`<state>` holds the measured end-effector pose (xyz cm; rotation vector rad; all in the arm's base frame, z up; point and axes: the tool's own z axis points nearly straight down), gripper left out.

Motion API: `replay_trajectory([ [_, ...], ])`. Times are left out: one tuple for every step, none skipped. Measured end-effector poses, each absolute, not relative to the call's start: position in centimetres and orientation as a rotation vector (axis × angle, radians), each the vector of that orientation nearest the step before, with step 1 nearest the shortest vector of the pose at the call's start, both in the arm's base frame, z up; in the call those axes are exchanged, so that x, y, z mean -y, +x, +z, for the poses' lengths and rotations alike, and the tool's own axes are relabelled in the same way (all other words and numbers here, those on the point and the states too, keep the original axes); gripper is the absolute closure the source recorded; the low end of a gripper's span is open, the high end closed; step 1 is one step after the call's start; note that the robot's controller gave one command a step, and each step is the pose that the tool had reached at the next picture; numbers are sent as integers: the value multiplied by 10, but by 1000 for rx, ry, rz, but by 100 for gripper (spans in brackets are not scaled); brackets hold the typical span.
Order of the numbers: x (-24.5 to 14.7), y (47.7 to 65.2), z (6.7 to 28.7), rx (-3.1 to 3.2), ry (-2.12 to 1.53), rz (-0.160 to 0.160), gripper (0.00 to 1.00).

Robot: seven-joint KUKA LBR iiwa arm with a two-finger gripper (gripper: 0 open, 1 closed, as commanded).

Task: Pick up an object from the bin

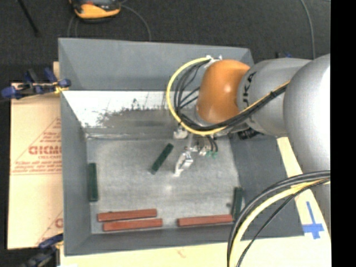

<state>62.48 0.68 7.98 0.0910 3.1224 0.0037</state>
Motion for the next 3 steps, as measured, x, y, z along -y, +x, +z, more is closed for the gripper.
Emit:
replay_trajectory([
  [-7, 625, 80, -3122, 91, 4, 0],
  [12, 619, 79, -3111, -285, 10, 0],
  [-78, 650, 83, -3122, -272, 0, 100],
])
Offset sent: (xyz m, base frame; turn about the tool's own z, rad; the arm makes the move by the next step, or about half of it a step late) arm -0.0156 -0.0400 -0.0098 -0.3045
